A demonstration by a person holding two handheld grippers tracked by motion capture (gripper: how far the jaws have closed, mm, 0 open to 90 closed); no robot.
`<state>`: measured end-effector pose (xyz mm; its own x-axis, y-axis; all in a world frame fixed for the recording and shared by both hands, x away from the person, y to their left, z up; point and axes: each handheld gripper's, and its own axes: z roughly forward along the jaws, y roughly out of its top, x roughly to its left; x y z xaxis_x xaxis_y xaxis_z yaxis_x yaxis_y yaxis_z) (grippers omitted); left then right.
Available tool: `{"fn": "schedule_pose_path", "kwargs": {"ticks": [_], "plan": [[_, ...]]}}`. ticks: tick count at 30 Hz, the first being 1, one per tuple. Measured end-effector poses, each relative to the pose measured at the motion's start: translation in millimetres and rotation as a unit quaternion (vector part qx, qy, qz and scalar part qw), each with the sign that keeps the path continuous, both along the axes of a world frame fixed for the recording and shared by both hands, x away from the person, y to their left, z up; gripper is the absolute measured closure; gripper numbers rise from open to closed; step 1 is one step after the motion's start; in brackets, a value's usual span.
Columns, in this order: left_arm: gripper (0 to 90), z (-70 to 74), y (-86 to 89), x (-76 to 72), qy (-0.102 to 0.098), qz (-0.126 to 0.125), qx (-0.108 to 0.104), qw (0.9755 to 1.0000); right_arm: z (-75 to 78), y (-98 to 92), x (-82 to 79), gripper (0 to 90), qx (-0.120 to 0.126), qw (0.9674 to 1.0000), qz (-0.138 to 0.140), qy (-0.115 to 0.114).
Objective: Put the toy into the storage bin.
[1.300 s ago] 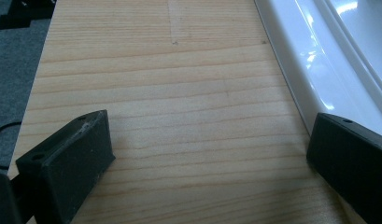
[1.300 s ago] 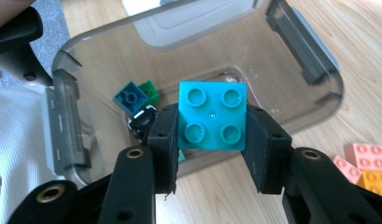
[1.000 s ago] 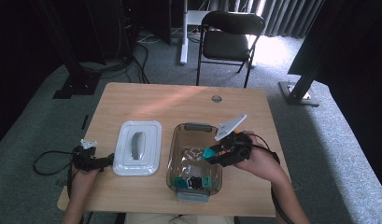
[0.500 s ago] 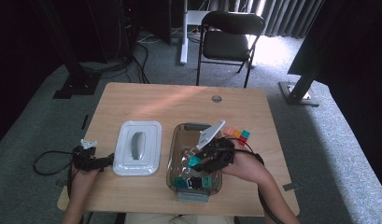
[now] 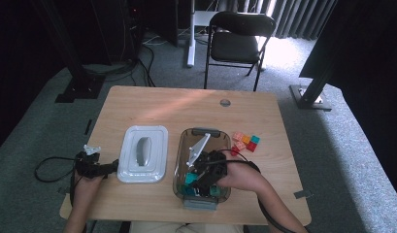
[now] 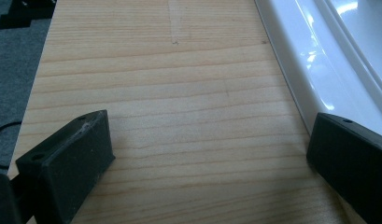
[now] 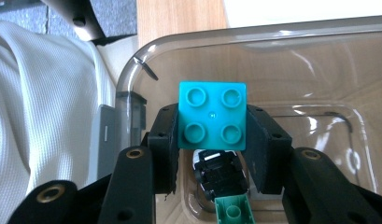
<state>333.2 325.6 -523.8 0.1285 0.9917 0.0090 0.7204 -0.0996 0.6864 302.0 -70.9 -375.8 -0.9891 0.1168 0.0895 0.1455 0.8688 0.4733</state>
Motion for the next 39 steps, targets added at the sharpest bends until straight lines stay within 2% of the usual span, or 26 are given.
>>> {"fn": "schedule_pose_path", "kwargs": {"ticks": [16,29,39], "plan": [[0.8,0.0,0.1,0.0,0.000,0.000,0.000,1.0000,-27.1,33.5,2.2,58.6,-0.056,0.9979,0.026,0.017],[0.8,0.0,0.0,0.0,0.000,0.000,0.000,1.0000,-40.7,38.5,3.9,58.4,-0.083,0.9956,0.029,0.032],[0.8,0.0,0.0,0.0,0.000,-0.001,0.000,1.0000,-45.8,40.5,5.7,58.0,-0.093,0.9946,0.024,0.041]]}}
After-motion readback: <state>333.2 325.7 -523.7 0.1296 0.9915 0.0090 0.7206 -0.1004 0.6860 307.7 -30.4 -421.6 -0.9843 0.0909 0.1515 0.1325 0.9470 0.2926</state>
